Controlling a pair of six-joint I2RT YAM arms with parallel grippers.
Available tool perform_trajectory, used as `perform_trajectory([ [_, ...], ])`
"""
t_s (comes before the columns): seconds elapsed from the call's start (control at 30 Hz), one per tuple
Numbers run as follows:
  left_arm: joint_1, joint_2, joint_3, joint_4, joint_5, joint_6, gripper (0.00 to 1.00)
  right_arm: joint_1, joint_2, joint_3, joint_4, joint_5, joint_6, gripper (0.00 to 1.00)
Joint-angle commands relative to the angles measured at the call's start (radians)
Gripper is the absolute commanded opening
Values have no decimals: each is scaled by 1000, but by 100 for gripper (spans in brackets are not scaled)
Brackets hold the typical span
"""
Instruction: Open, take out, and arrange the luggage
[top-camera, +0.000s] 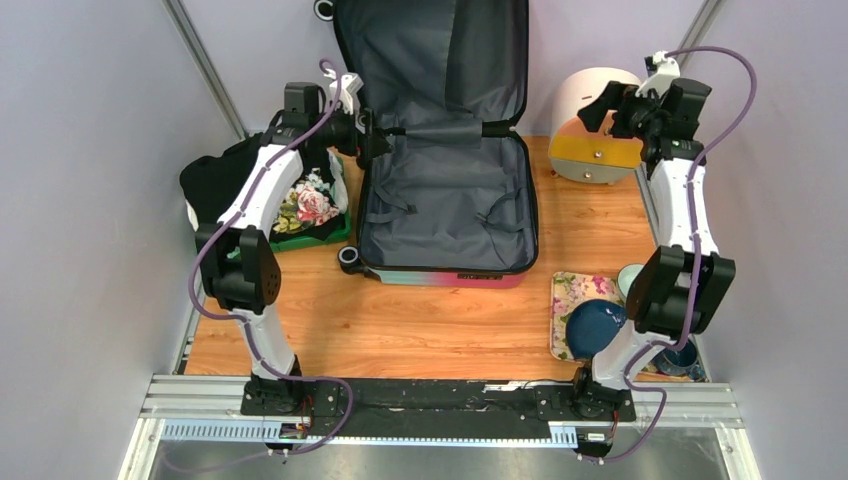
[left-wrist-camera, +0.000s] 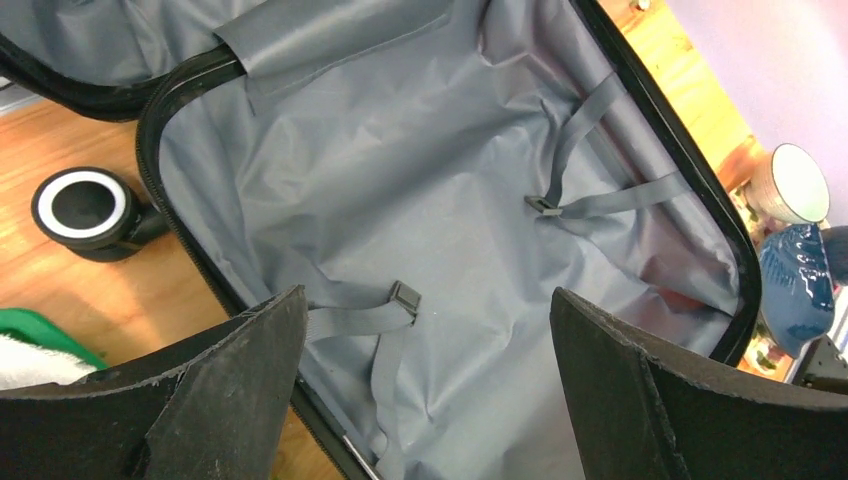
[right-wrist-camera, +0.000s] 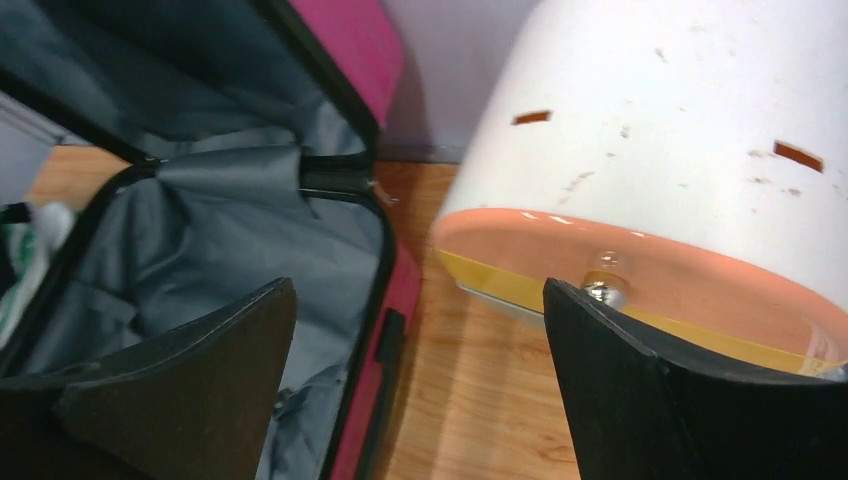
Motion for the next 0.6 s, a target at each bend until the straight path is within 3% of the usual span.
perform_trajectory([
  [0.0,46,29,41,95,75,-26,98,-3,-79,44,-91,-118,60,98],
  [0.03,72,38,36,133,168,-81,98,-5,-79,61,-128,-133,57,98],
  [0.1,78,76,77,152,158,-130,98,-6,-81,75,-159,-222,13,98],
  [0.2,75,145,221,-33,146,-66,98,9,-55,122,-255,-206,5,98],
  [0.27,65,141,238,-136,124,-11,99,35,-61,131,-329,-186,-36,98],
  [0.43,2,58,159,-348,-58,271,98,122,-142,27,-363,-28,-150,99],
  [0.57,-18,-72,53,-449,-118,330,99,220,-223,-36,-449,67,-211,99],
])
